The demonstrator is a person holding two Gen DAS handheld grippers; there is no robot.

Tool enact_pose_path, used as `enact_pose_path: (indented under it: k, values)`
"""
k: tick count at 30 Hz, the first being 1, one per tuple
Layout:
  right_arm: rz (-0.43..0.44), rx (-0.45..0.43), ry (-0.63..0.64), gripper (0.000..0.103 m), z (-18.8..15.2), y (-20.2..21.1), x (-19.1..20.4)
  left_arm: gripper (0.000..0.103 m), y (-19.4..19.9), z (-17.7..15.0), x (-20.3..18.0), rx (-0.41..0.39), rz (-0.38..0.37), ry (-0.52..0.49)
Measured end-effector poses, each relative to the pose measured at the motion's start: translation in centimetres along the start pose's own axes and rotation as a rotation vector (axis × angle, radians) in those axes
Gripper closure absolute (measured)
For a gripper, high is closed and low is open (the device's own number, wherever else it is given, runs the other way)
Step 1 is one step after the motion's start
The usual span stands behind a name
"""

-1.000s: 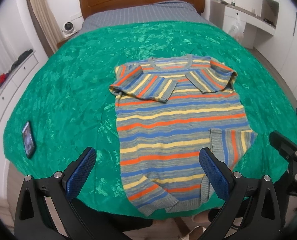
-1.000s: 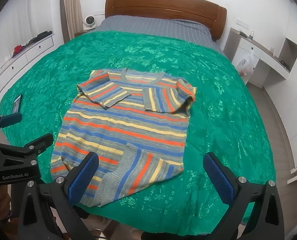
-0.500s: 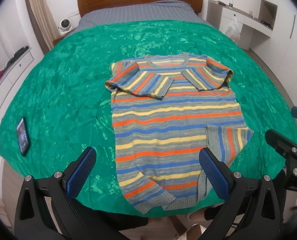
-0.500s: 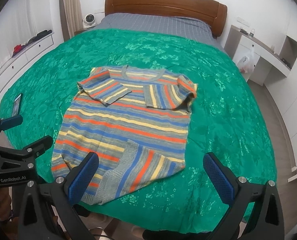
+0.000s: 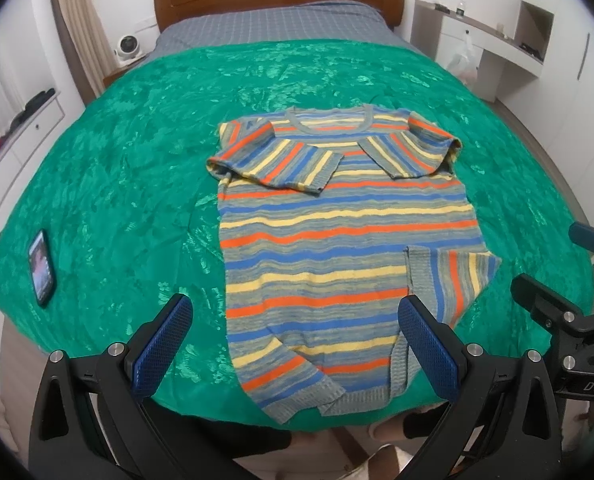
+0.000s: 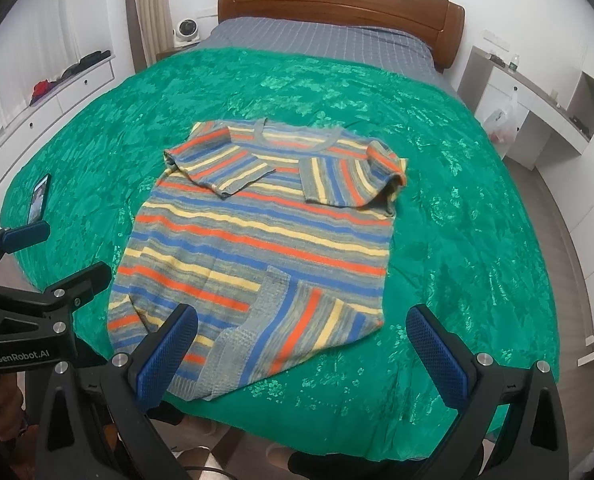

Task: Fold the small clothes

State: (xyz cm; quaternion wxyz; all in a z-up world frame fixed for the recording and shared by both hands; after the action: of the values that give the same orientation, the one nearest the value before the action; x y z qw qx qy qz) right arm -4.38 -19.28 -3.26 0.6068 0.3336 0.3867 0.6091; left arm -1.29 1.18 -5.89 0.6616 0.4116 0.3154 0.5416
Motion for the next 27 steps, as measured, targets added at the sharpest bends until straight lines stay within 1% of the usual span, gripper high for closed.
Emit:
enact_pose_path:
  k: [7, 20, 27]
  values:
    - [-0.001, 0.011, 0.007, 0.000, -0.1, -0.2, 0.2, 0.000, -0.1, -0.2, 0.4, 0.010, 0.004, 0.007]
    - [-0.004, 0.000, 0.027, 0.000, 0.1, 0.6, 0.7, 0.000, 1.1, 0.0, 0.7, -0.016, 0.001, 0.008]
    - [-0.007, 0.010, 0.023, 0.000, -0.2, 0.7, 0.3, 0.000, 0.9, -0.3, 1.2, 0.000, 0.008, 0.017]
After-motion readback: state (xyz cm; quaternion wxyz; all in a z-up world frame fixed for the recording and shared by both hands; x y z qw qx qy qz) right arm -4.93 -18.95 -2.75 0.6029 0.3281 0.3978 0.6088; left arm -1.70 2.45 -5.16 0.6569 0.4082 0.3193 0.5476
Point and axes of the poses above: each gripper's, at about its wrist camera, not at the fingertips, and y roughly against the way its jaws point, x to its left, z to its top, the point moved 5 cm from there along -y, roughly the way its jaws point, and after that the axes turned 7 degrees about x, right-handed, at the moved point
